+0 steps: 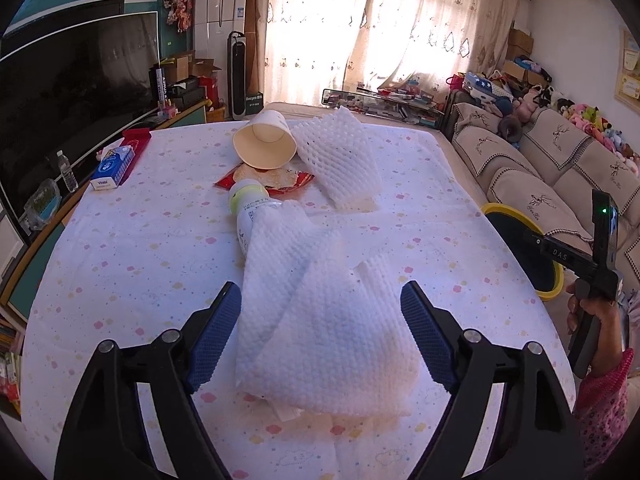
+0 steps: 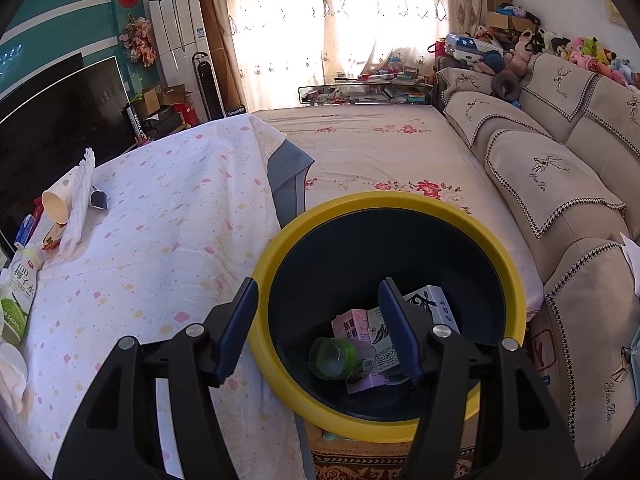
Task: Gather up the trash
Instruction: 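Grasp the white cloth on the sheet with the left tool, then lift the cloth over the bin and open the left tool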
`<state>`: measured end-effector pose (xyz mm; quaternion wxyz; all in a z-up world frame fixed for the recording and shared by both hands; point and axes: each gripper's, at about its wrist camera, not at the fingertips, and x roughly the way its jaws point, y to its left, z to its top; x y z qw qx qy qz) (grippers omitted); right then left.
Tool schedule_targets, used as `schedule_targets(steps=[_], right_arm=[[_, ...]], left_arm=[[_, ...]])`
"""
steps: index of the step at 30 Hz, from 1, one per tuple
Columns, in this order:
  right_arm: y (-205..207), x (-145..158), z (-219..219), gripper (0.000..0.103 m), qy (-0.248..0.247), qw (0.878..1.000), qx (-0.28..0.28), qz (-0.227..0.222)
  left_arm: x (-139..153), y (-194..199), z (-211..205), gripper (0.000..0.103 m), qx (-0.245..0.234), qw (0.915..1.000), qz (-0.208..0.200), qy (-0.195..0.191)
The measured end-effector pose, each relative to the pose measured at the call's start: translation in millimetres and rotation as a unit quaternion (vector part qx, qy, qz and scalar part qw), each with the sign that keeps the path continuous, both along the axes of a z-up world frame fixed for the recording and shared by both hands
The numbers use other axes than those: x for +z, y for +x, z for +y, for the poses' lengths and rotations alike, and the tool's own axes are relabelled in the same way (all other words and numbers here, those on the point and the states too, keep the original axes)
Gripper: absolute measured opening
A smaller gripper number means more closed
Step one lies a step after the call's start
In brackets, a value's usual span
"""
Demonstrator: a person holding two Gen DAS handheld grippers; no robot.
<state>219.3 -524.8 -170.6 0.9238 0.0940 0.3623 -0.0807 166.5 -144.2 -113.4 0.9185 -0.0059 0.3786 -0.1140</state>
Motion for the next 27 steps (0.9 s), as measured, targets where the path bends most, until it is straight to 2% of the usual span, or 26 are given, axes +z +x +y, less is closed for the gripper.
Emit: schedule_targets(steps=[6, 12, 16, 21, 27], right_arm=[[0.3, -3.1, -2.1, 0.060, 0.007, 1.000, -0.003, 0.004], [-2.1, -2.7, 0.2, 0.060, 0.011, 1.000, 0.000, 0.001], [-4.7, -0.7, 1.2, 0.060, 0.014, 1.000, 0.002, -0.003], [-7.9, 2.3, 0.7, 0.060, 0.016, 1.000, 0.002, -0.008], [-12.1, 6.9, -0.6, 0.060, 0.020, 1.000, 0.000, -0.016]], left_arm=[[-10.7, 6.3, -4.3, 0.059, -0.005, 0.9999, 0.014, 0.006], [-13.9, 6.6, -2.9, 0.035, -0.005, 0.9999, 0.014, 0.005], [-11.0, 3.9, -1.4, 0.013, -0.012, 0.9999, 0.005, 0.002], [5.6, -4.0, 1.1, 0.010, -0.017, 0.9998, -0.013, -0.003], [50.9, -19.9, 5.6, 0.009, -0.028, 0.9977, -0.060, -0.015]])
